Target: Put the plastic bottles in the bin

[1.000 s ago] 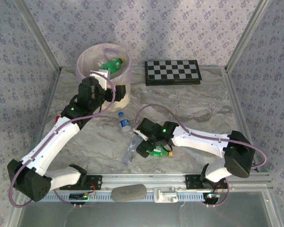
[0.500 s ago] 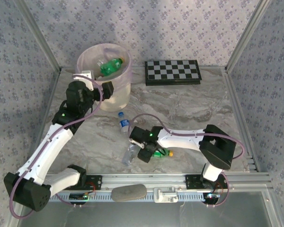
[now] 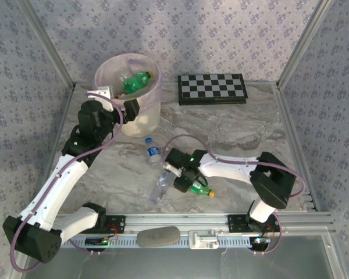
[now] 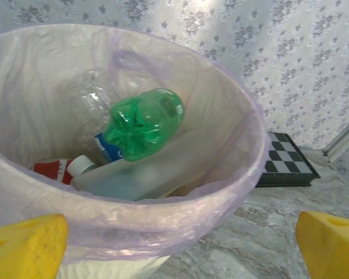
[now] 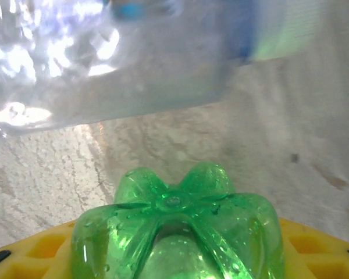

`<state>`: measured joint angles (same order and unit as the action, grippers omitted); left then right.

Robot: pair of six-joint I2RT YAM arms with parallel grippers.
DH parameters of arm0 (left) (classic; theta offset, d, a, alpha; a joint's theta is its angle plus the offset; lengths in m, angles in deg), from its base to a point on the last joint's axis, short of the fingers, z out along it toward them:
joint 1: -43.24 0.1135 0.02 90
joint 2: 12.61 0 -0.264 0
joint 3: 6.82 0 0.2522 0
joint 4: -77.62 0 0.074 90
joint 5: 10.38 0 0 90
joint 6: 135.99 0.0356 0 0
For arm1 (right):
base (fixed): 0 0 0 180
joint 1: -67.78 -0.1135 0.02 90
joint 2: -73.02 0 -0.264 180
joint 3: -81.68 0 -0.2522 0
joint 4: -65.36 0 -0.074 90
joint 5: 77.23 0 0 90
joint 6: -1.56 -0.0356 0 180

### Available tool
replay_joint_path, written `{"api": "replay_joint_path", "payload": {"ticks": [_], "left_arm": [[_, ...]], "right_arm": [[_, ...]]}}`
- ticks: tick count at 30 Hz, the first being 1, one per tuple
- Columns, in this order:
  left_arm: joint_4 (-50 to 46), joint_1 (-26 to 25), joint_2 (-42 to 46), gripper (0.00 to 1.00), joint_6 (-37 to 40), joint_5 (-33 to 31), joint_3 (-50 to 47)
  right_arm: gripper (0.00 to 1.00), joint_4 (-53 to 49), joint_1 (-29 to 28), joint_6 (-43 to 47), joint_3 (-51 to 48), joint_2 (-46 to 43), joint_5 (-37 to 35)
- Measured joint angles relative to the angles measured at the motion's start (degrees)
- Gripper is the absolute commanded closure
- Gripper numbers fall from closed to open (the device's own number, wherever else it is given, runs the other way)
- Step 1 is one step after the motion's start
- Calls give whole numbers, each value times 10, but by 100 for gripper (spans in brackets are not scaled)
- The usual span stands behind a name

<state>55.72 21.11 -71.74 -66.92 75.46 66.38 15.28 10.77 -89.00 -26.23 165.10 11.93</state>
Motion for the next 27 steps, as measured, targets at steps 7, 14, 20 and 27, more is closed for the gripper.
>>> {"api": "replay_joint_path", "payload": {"ticks": [7,14,20,27], "left_arm": [[20,-38,-3,0,-4,33,0],[45,-106,-25,0,-12,52,0],[61,-157,-56,0,-42,72,-17],[79,-206,-95,0,-78,100,-46]], "right_arm": [[51,81,153,-30,9,-129,94],[52,216,242,-141,24,-139,124],[55,350,298,-250,12,-139,120],[56,464,316,-343,-23,-150,111]]}}
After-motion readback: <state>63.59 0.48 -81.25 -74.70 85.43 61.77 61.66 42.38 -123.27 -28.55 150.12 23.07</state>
